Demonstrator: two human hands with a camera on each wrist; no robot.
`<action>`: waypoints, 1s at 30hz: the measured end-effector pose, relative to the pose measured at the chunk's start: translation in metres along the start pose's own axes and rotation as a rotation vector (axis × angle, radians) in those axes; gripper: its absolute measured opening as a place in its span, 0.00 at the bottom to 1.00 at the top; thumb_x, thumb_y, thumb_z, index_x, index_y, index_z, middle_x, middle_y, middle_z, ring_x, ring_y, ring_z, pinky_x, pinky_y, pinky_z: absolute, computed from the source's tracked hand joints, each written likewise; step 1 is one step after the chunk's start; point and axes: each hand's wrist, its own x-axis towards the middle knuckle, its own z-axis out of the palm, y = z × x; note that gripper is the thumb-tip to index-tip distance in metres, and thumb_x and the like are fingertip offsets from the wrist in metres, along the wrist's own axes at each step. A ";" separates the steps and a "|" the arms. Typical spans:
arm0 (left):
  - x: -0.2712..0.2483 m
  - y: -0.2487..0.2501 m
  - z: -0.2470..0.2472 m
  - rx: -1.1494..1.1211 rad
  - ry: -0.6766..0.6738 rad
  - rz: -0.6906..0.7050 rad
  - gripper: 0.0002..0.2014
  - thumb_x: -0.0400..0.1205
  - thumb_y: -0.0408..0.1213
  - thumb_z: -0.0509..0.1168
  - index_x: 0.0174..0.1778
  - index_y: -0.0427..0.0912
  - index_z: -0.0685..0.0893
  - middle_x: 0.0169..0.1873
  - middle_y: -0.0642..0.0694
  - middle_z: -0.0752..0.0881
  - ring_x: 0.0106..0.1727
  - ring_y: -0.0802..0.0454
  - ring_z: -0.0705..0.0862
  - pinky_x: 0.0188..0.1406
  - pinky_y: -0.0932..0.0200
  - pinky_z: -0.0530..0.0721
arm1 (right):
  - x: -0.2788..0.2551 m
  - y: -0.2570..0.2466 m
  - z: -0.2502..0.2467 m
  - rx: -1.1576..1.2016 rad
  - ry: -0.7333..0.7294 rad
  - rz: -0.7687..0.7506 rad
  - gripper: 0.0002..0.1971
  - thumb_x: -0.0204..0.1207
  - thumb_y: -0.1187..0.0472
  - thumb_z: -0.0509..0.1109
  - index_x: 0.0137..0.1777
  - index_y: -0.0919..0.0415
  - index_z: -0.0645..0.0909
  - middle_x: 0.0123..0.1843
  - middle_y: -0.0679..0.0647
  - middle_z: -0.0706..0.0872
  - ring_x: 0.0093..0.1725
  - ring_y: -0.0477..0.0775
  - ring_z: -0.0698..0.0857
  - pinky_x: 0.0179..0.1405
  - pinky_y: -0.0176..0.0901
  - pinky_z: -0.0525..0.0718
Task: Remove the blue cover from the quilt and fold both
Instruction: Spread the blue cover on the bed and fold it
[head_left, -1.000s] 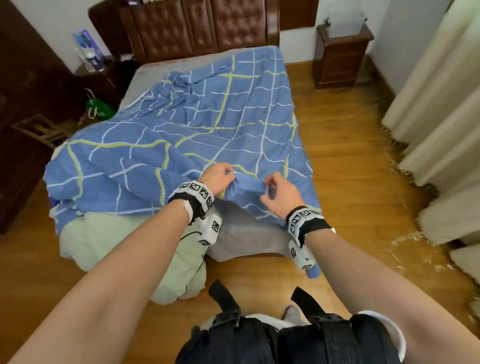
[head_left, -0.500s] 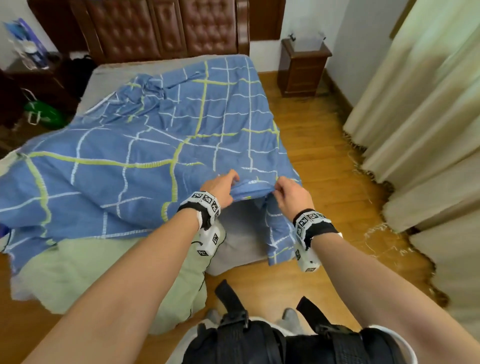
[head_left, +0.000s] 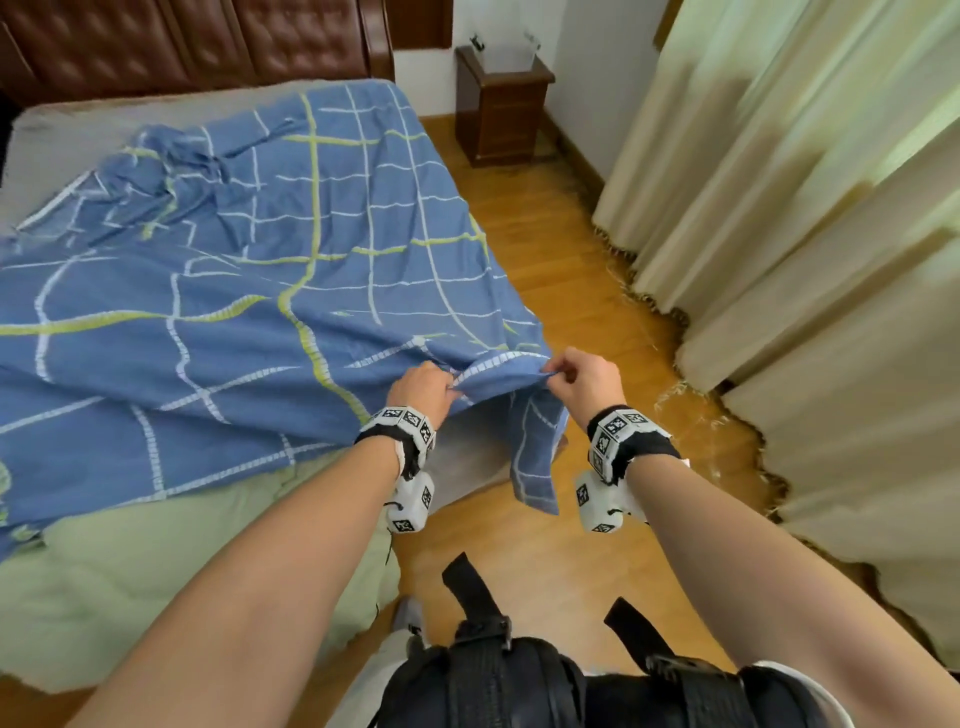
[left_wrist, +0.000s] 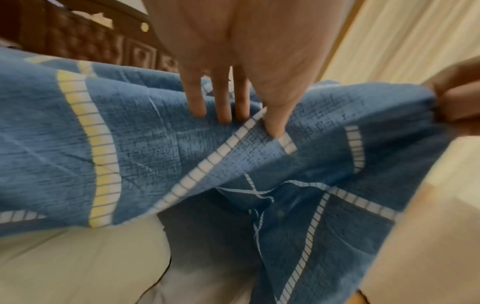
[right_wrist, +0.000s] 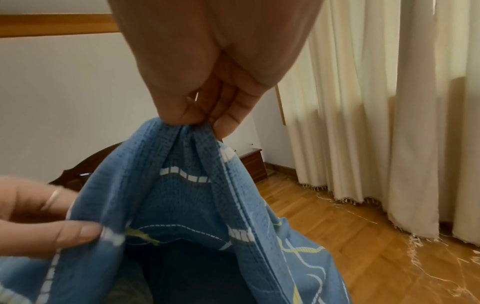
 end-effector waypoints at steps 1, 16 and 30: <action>-0.002 -0.002 -0.001 -0.052 -0.023 -0.050 0.14 0.86 0.48 0.59 0.60 0.46 0.84 0.58 0.39 0.85 0.61 0.35 0.82 0.53 0.45 0.81 | -0.001 -0.002 -0.002 -0.007 -0.007 -0.008 0.10 0.72 0.67 0.68 0.39 0.49 0.84 0.30 0.45 0.83 0.32 0.51 0.81 0.35 0.42 0.81; -0.034 0.025 -0.053 0.228 0.435 0.208 0.03 0.74 0.39 0.68 0.39 0.52 0.80 0.38 0.51 0.82 0.48 0.47 0.81 0.49 0.53 0.69 | -0.012 0.003 -0.008 0.081 -0.159 0.060 0.04 0.68 0.65 0.68 0.35 0.61 0.84 0.36 0.59 0.89 0.38 0.61 0.87 0.38 0.51 0.87; -0.027 -0.008 -0.013 0.381 0.078 0.239 0.44 0.70 0.76 0.56 0.71 0.44 0.74 0.68 0.45 0.78 0.73 0.45 0.70 0.76 0.38 0.63 | -0.019 -0.053 0.022 0.132 -0.169 0.124 0.07 0.71 0.64 0.60 0.36 0.54 0.79 0.29 0.54 0.79 0.32 0.55 0.76 0.36 0.46 0.75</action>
